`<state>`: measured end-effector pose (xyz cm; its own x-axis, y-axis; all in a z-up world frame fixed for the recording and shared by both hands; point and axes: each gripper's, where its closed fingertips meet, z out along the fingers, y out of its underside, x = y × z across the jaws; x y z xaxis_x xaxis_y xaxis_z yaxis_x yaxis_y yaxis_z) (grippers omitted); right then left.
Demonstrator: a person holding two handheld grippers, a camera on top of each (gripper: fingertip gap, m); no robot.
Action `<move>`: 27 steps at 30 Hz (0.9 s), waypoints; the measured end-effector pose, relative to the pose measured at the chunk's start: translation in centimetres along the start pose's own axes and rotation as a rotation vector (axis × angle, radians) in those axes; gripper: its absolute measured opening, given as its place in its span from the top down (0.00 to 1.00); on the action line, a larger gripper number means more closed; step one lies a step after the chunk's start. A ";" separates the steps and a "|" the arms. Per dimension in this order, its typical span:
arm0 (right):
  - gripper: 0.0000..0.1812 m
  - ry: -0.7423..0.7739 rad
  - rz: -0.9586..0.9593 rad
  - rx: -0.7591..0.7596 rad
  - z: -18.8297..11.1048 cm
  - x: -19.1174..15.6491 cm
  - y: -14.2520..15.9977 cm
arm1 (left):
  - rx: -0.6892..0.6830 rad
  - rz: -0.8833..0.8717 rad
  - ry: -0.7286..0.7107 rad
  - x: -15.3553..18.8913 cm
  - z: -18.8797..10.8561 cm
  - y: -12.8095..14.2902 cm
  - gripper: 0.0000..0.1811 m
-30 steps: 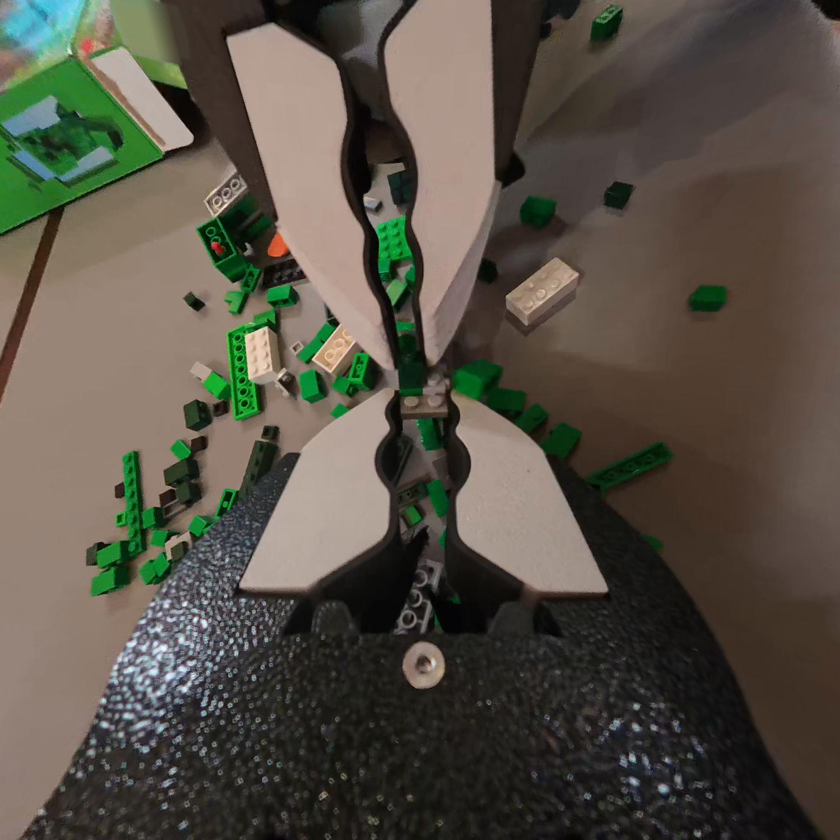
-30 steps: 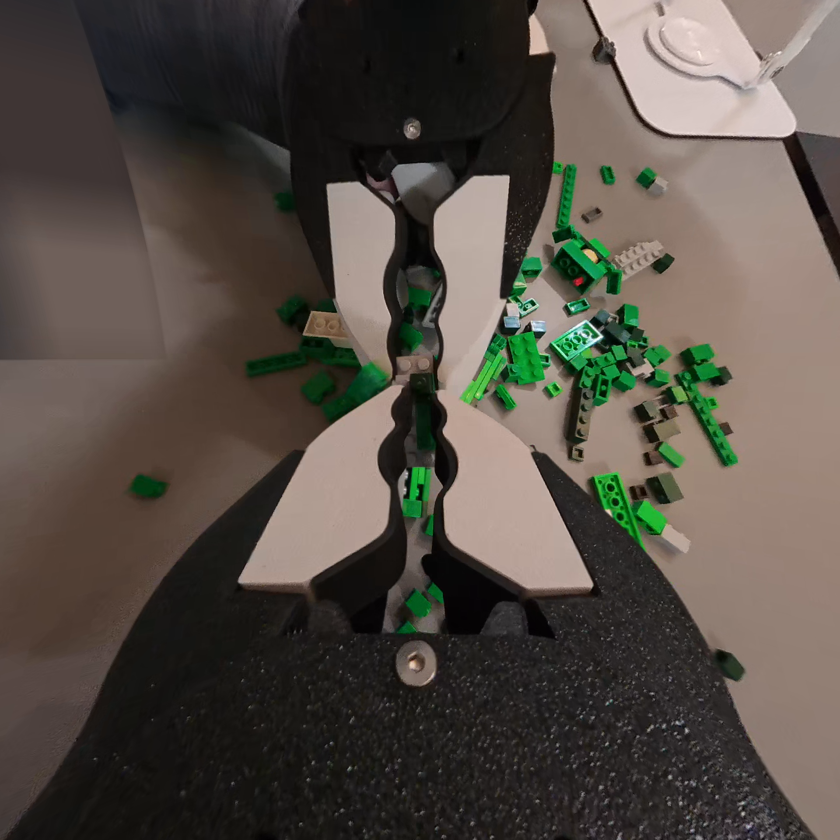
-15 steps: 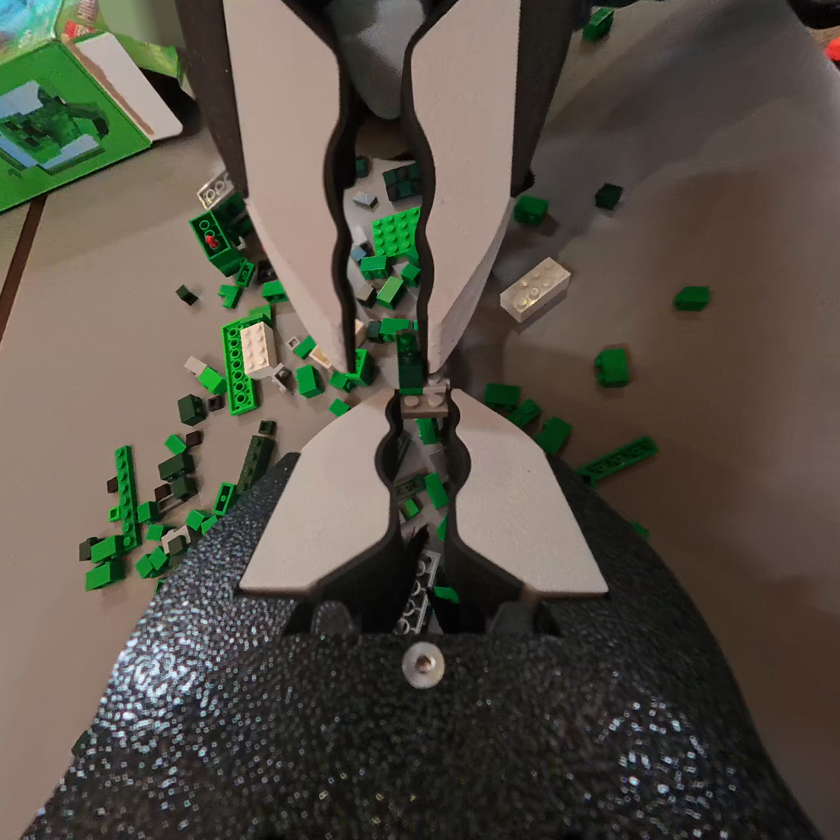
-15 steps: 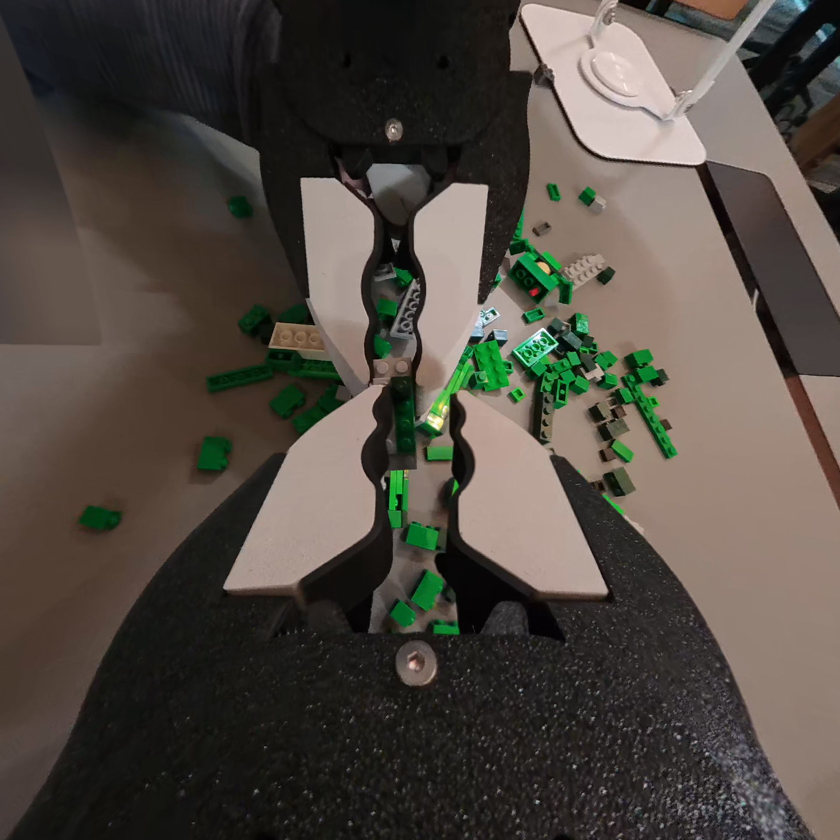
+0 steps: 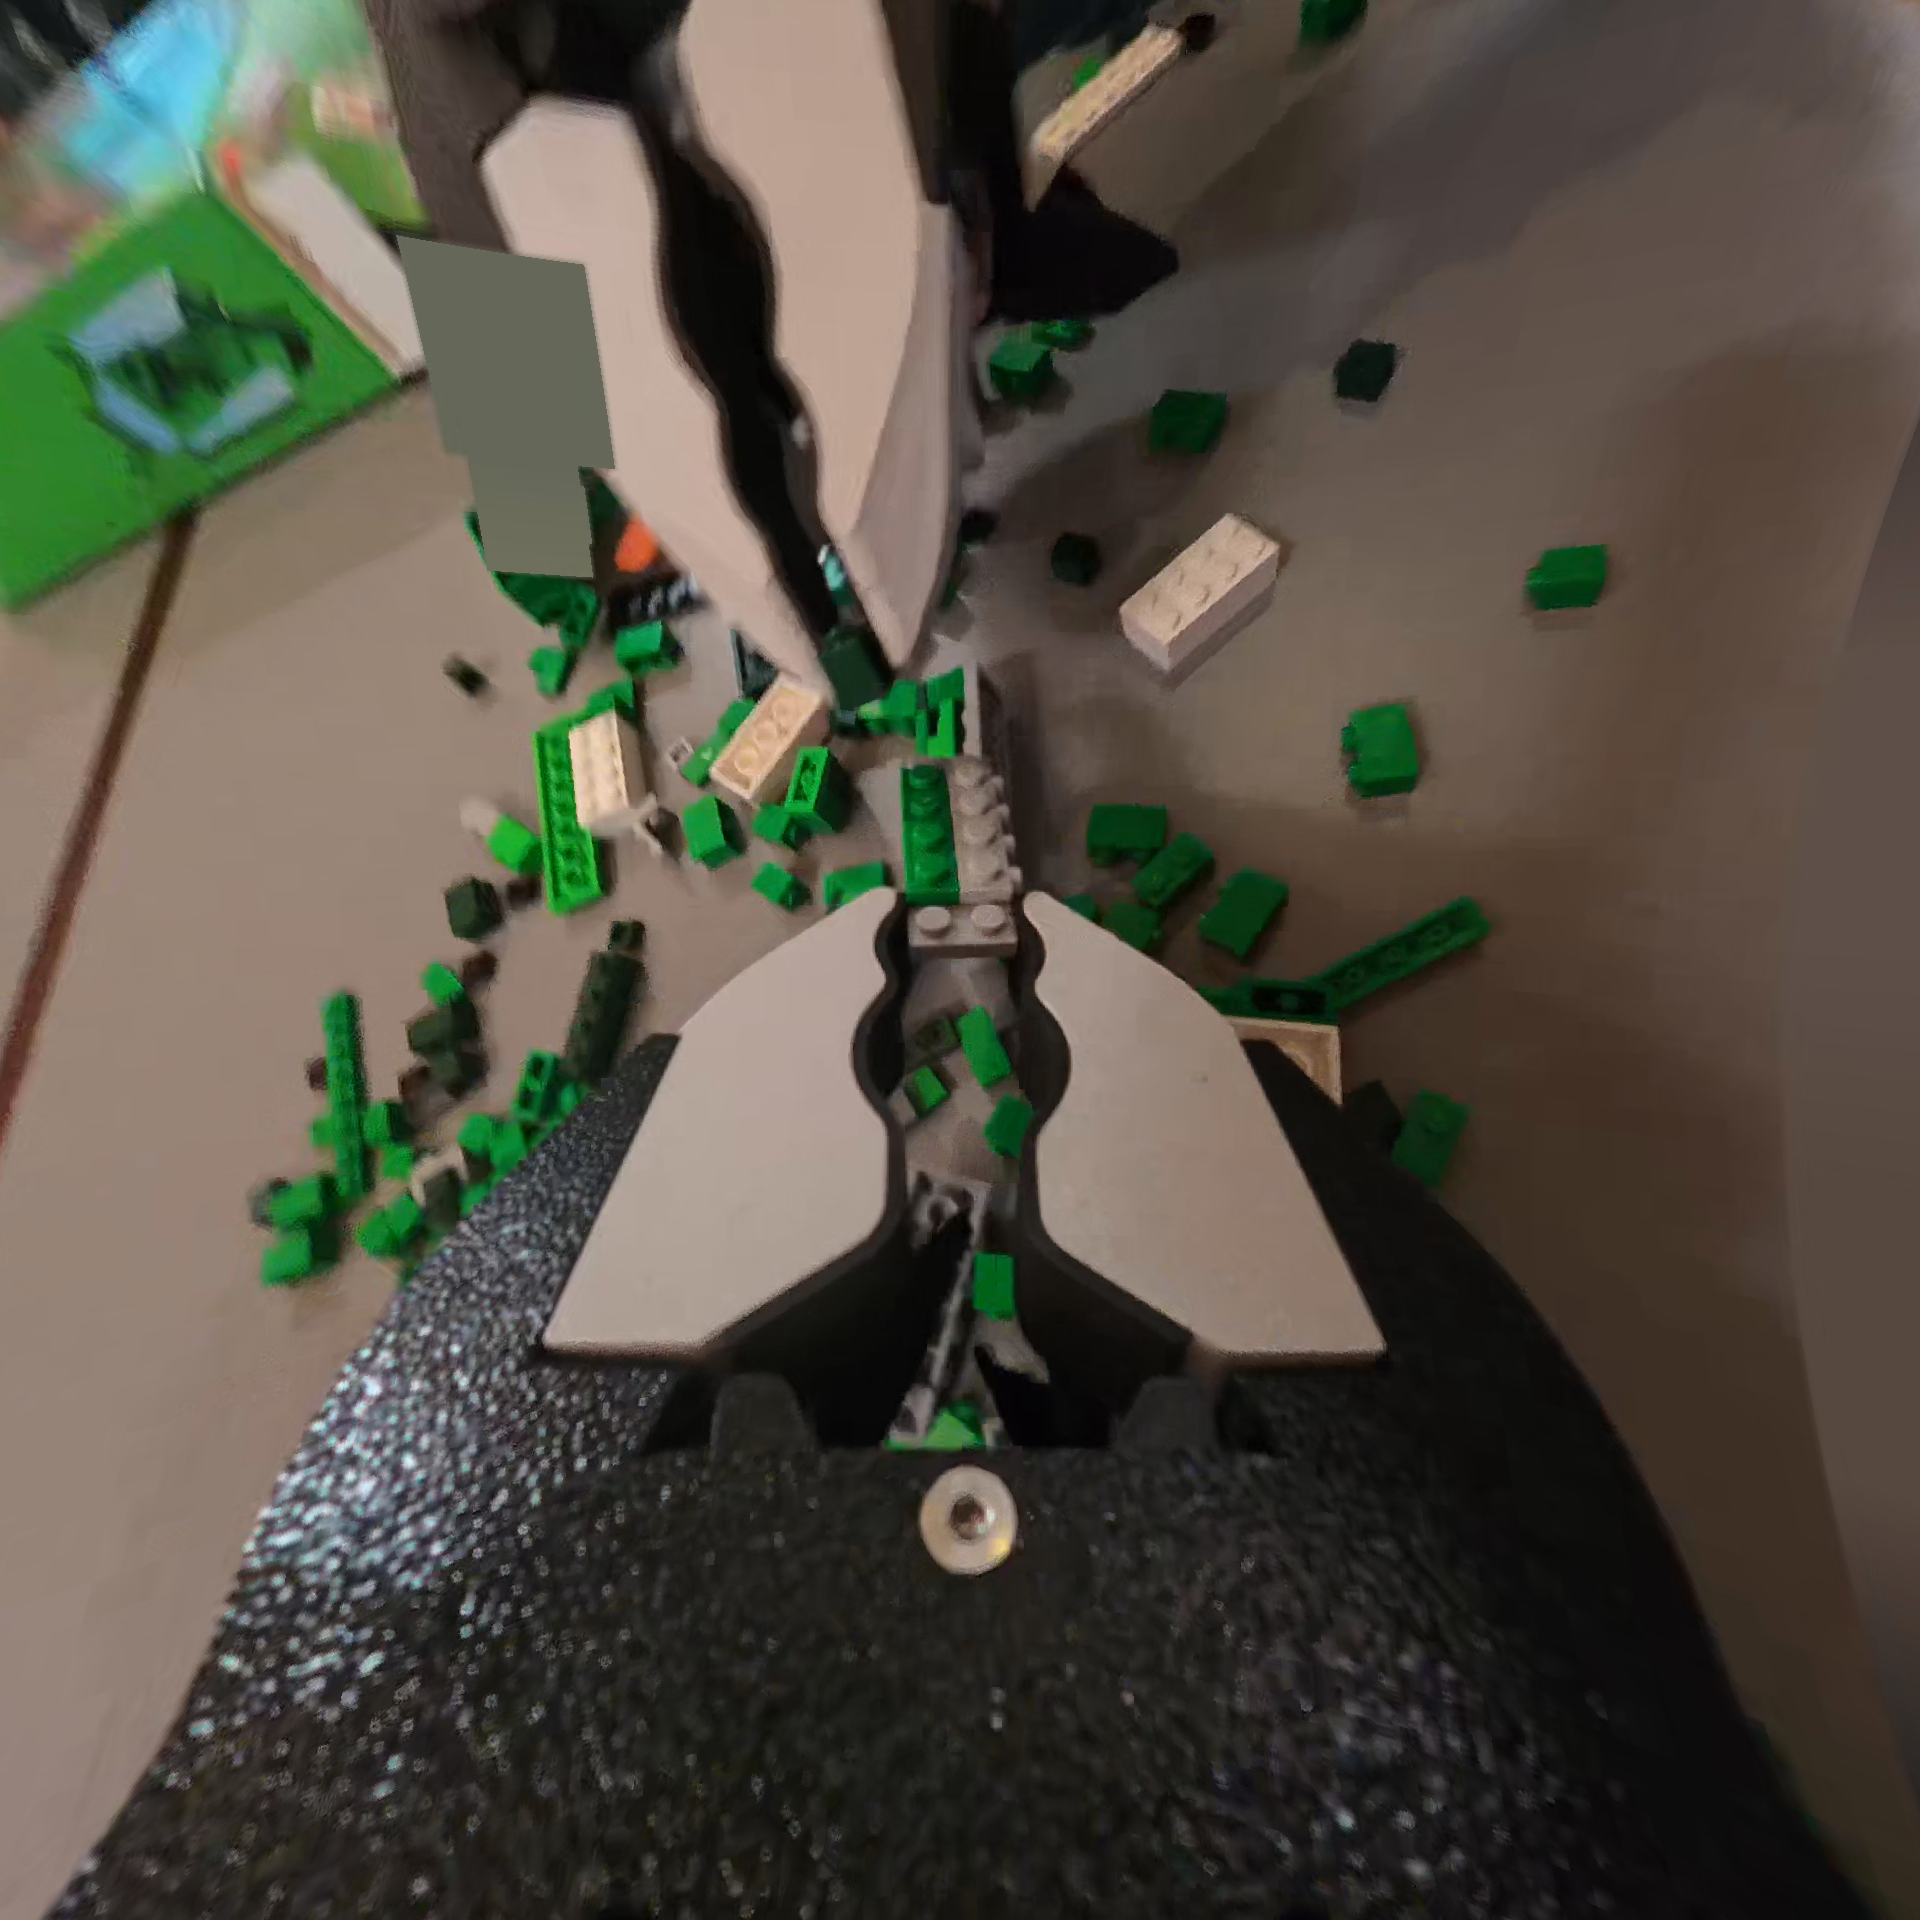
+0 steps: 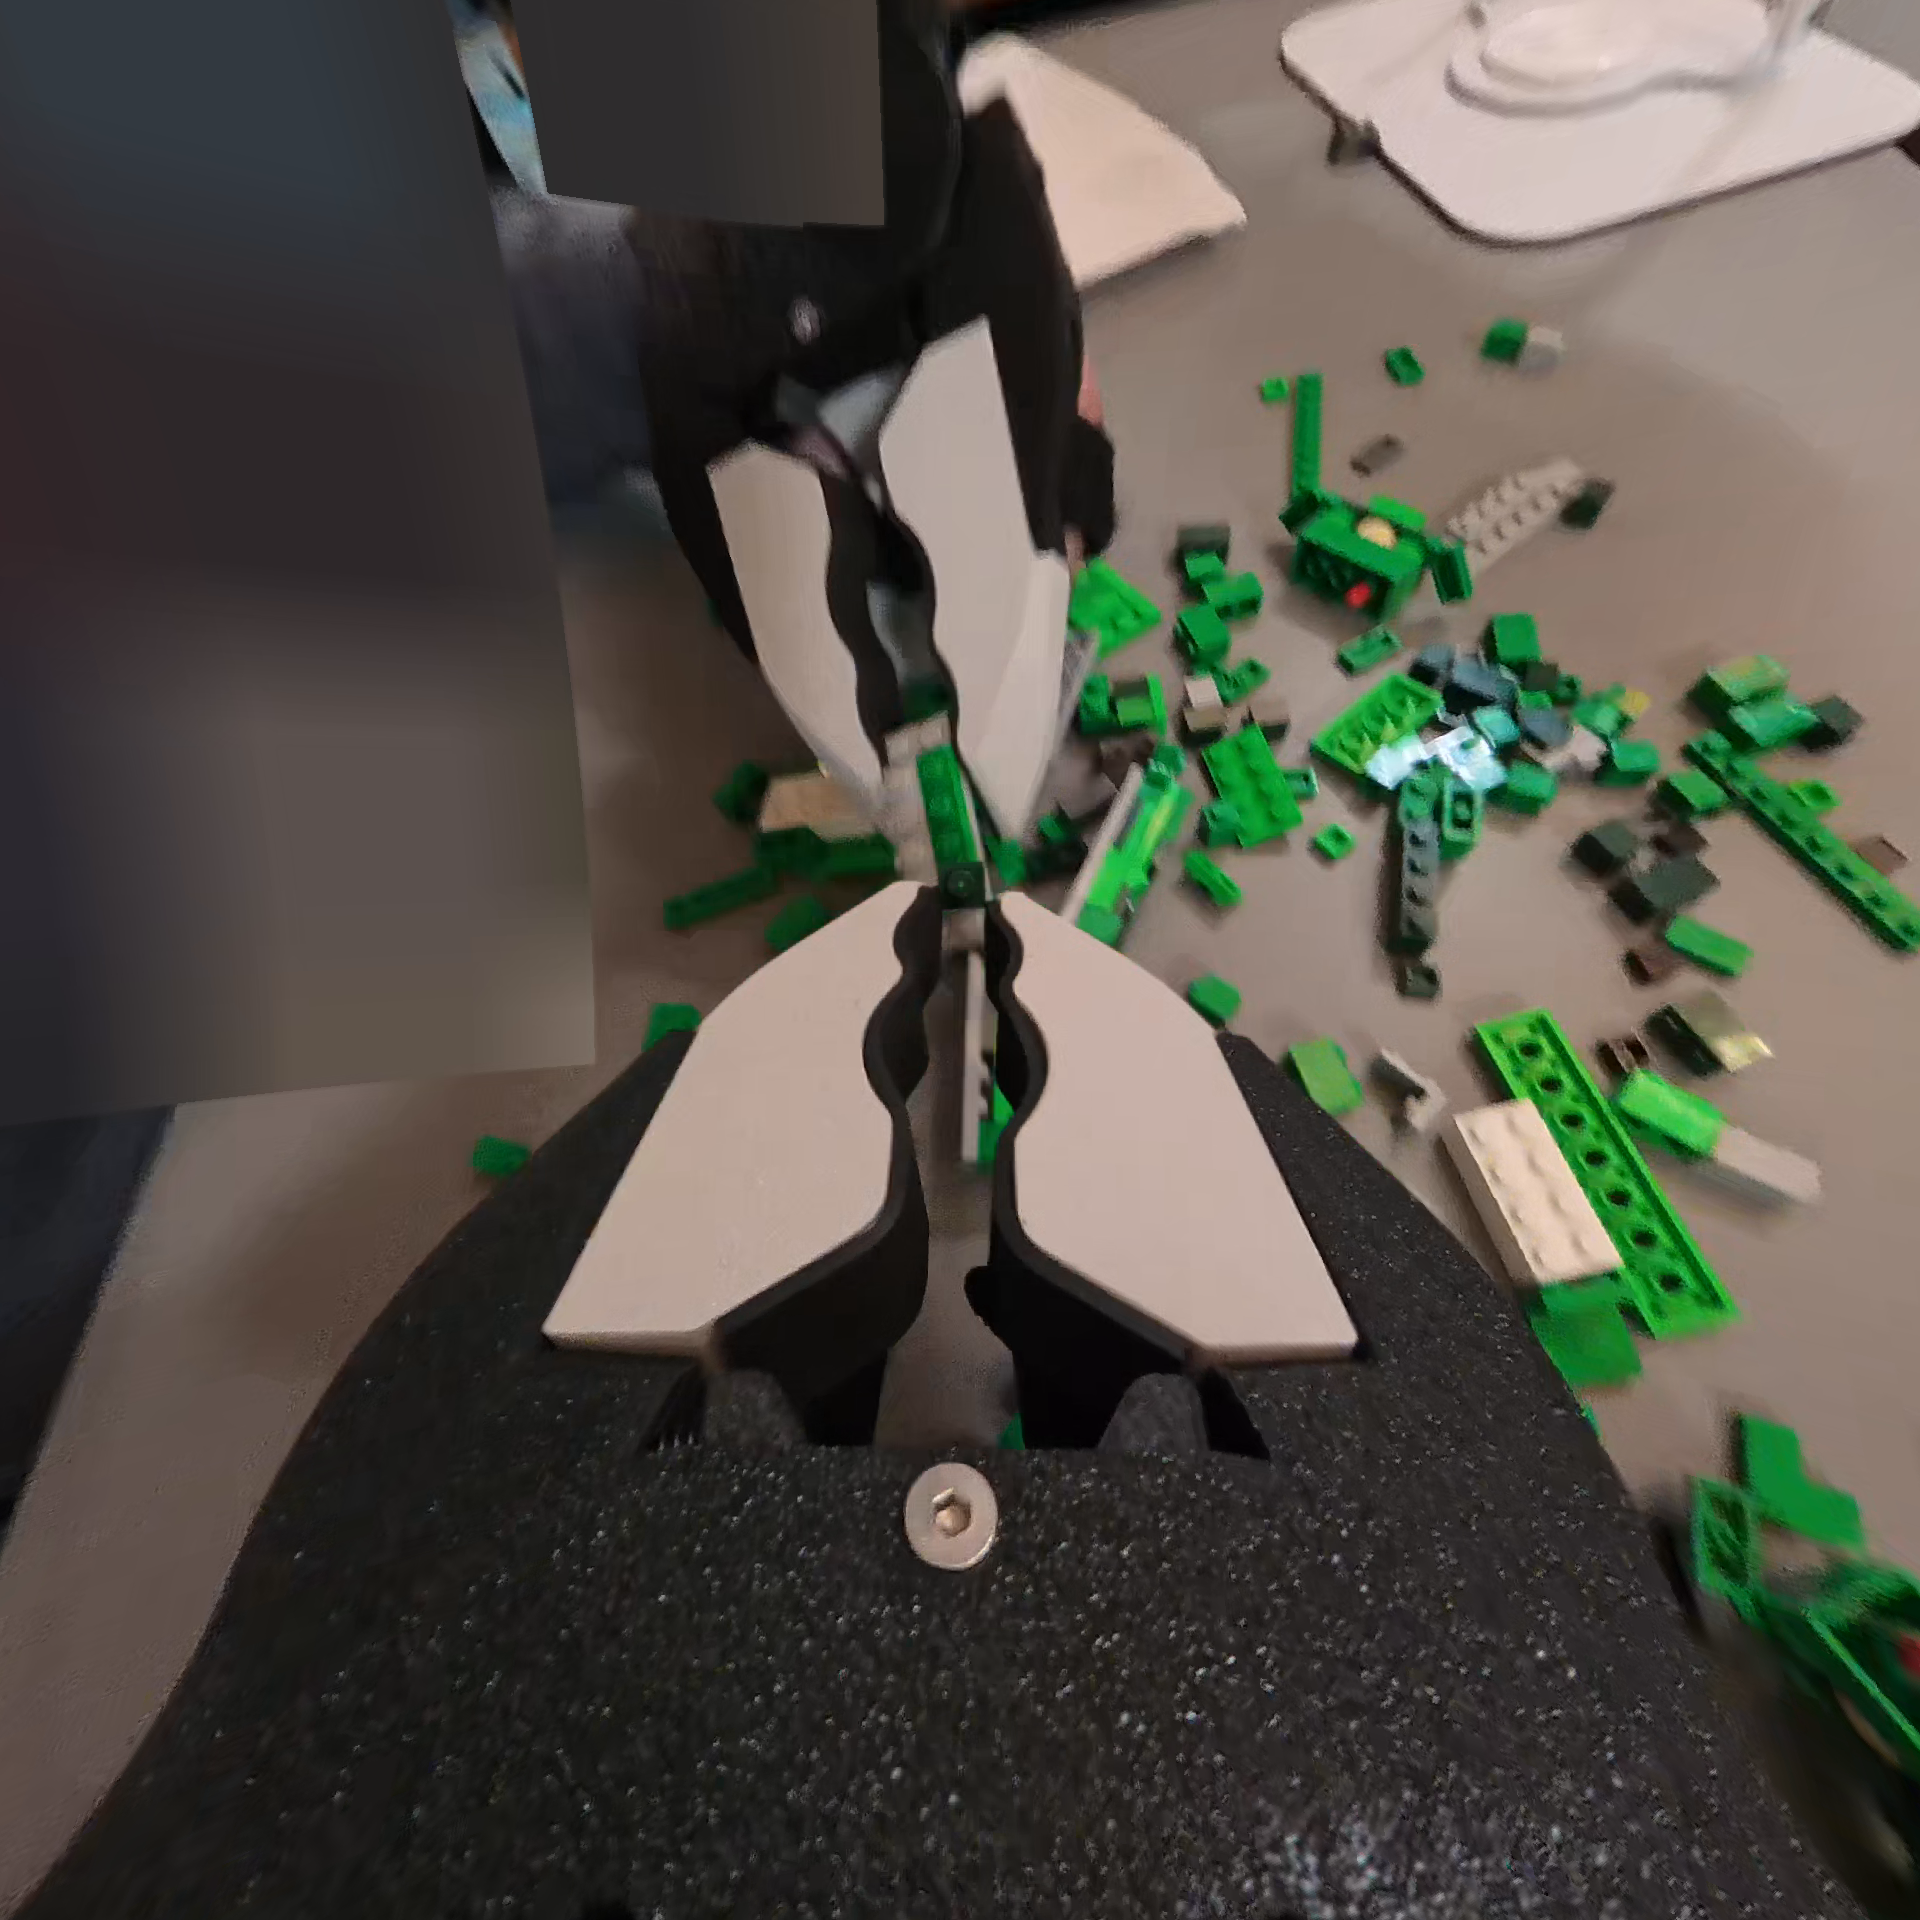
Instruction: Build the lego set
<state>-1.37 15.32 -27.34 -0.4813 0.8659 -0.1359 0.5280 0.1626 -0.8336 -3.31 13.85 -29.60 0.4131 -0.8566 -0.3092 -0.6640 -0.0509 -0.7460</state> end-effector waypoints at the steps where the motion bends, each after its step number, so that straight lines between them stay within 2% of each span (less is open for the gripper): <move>1: 0.95 0.030 -0.023 -0.061 0.0 0.1 0.8 | -0.034 -0.050 -0.001 -0.1 0.0 0.5 0.90; 3: 0.85 0.080 -0.063 -0.178 -0.2 0.1 2.3 | -0.081 -0.116 -0.004 -0.2 -0.2 1.3 0.90; 4: 0.81 0.102 -0.077 -0.219 -0.5 0.1 2.8 | -0.085 -0.137 -0.007 -0.3 -0.4 1.4 0.86; 7: 0.78 0.209 -0.084 -0.261 -2.7 1.4 3.5 | -0.078 -0.227 -0.032 -0.7 -1.0 1.4 0.74; 9: 0.79 0.314 -0.052 -0.235 -5.1 3.2 3.8 | -0.080 -0.268 -0.040 -0.8 -1.6 1.6 0.66; 11: 0.80 0.427 0.005 -0.177 -7.6 5.7 4.2 | -0.051 -0.277 -0.112 -1.6 -2.5 1.7 0.59; 13: 0.82 0.523 0.110 -0.084 -9.7 8.3 4.7 | -0.002 -0.294 -0.220 -2.9 -3.6 1.8 0.56; 15: 0.82 0.559 0.172 -0.056 -10.6 9.9 5.5 | 0.068 -0.322 -0.305 -4.0 -4.6 1.8 0.57; 19: 0.80 0.575 -0.096 -0.331 -10.7 12.0 7.1 | 0.140 -0.363 -0.295 -4.2 -5.2 1.8 0.60; 25: 0.79 0.383 -0.346 -0.788 -8.8 14.6 8.3 | 0.129 -0.336 -0.243 -3.4 -4.7 1.4 0.60; 27: 0.87 0.331 -0.340 -0.876 -8.9 15.0 8.4 | 0.115 -0.318 -0.244 -3.2 -4.5 1.4 0.60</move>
<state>2.11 33.87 -31.55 -0.5537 0.7753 0.3037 0.7926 0.6026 -0.0931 -8.37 14.20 -27.01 0.7311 -0.6600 -0.1729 -0.4113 -0.2242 -0.8835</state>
